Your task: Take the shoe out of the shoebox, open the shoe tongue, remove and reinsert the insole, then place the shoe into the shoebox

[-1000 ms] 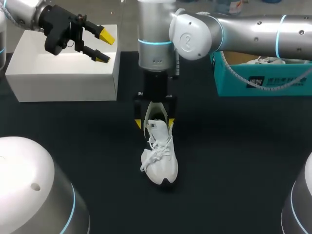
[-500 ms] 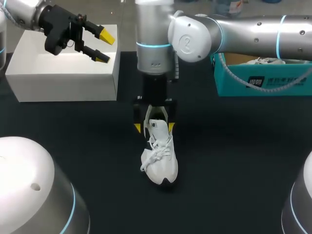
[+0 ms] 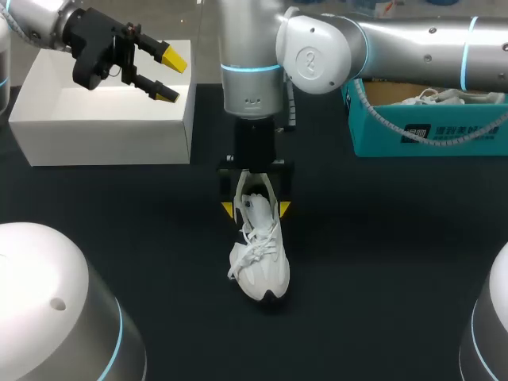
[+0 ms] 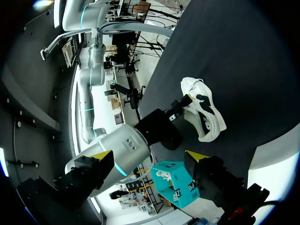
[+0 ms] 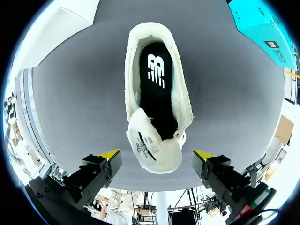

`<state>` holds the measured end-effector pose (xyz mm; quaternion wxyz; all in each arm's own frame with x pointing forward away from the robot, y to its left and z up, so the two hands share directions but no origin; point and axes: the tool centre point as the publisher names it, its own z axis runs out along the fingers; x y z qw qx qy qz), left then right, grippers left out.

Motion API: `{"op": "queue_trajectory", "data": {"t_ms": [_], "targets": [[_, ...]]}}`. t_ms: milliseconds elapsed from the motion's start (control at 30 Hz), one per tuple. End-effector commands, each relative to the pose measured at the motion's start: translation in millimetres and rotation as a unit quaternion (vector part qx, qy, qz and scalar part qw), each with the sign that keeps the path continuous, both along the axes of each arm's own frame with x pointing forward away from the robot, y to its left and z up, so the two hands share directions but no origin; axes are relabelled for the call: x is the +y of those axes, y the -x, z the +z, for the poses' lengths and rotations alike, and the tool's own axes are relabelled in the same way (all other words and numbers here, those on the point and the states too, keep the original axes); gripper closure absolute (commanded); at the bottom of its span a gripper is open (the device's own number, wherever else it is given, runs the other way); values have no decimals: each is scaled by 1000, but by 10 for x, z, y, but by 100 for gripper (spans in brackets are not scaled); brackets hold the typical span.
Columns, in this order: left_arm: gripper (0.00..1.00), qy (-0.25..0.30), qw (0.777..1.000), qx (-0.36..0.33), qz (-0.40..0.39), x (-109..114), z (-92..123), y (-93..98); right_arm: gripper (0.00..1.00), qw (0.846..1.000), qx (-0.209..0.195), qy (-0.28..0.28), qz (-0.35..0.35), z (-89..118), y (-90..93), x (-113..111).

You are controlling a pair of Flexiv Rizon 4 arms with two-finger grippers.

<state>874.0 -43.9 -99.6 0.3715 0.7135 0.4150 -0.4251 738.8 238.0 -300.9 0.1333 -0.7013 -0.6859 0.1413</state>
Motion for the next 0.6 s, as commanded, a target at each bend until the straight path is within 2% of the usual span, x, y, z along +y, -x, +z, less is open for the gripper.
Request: {"op": "queue_trajectory", "data": {"t_ms": [33, 100, 167, 200, 233, 333, 600], "targets": [[0, -2, 1000, 0, -2, 3, 4, -9, 0, 1000, -11, -10, -4, 69, 151, 10], [0, -2, 1000, 0, -2, 3, 4, -9, 0, 1000, -12, -16, -6, 89, 194, 44], [0, -2, 1000, 0, -2, 3, 4, -9, 68, 1000, -17, -21, -9, 90, 240, 64], [0, -2, 1000, 0, -2, 3, 4, -9, 92, 999, -22, -25, -9, 85, 248, 66], [0, -2, 1000, 0, -2, 3, 4, -9, 100, 999, -25, -26, -10, 82, 258, 70], [0, -2, 1000, 0, -2, 3, 4, -9, 100, 999, -37, -27, -8, 53, 246, 54], [0, -2, 1000, 0, -2, 3, 4, -9, 100, 999, -45, -25, 5, -92, 56, -16]]}}
